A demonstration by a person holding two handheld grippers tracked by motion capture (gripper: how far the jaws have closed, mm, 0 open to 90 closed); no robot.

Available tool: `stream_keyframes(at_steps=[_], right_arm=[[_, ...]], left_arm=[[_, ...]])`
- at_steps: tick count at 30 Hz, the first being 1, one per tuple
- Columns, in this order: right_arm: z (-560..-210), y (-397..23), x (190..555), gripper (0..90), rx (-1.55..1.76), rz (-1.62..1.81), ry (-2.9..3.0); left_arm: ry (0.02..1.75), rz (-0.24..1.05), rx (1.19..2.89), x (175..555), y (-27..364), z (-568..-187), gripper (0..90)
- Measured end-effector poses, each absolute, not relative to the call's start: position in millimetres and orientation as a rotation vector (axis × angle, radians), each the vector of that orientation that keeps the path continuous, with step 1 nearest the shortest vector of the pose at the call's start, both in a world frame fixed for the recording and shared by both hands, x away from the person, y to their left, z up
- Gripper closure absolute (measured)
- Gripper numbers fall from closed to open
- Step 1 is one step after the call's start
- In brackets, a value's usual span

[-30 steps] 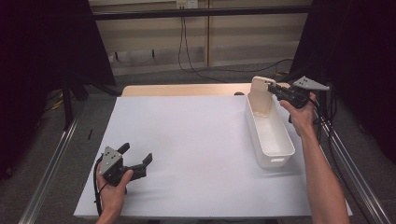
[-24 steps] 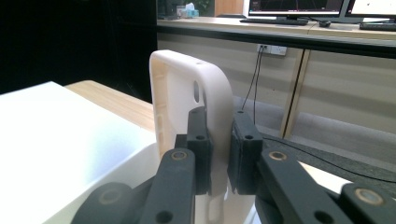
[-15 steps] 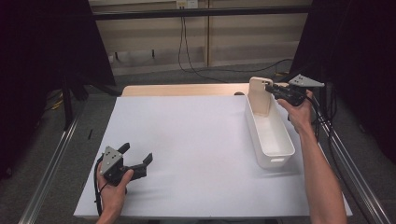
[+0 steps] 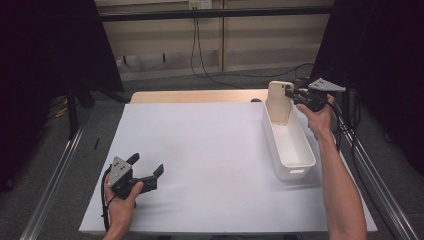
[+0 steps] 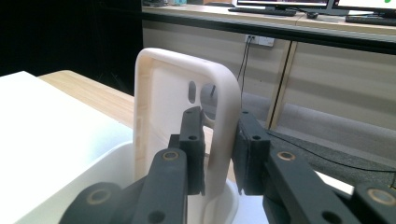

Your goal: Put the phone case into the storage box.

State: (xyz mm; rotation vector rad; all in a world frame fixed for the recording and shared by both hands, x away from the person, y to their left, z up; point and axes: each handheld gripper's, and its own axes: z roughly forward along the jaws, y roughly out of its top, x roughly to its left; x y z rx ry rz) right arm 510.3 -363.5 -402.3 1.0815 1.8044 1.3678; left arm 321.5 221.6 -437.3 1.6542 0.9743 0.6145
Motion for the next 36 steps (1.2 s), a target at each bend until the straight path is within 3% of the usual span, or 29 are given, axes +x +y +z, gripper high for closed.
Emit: stream_keyframes(at_steps=[22,36], right_arm=[[-403.5,-359.7,518.9,72.1,1.106,1.35,1.785],[-402.3,-359.4,514.6,57.0,1.138,1.368,1.756]], left_arm=[[0.981,0.616,1.654,323.0,220.9,-437.9,4.2],[0.982,0.613,1.656,324.4,220.4,-438.7,4.2]])
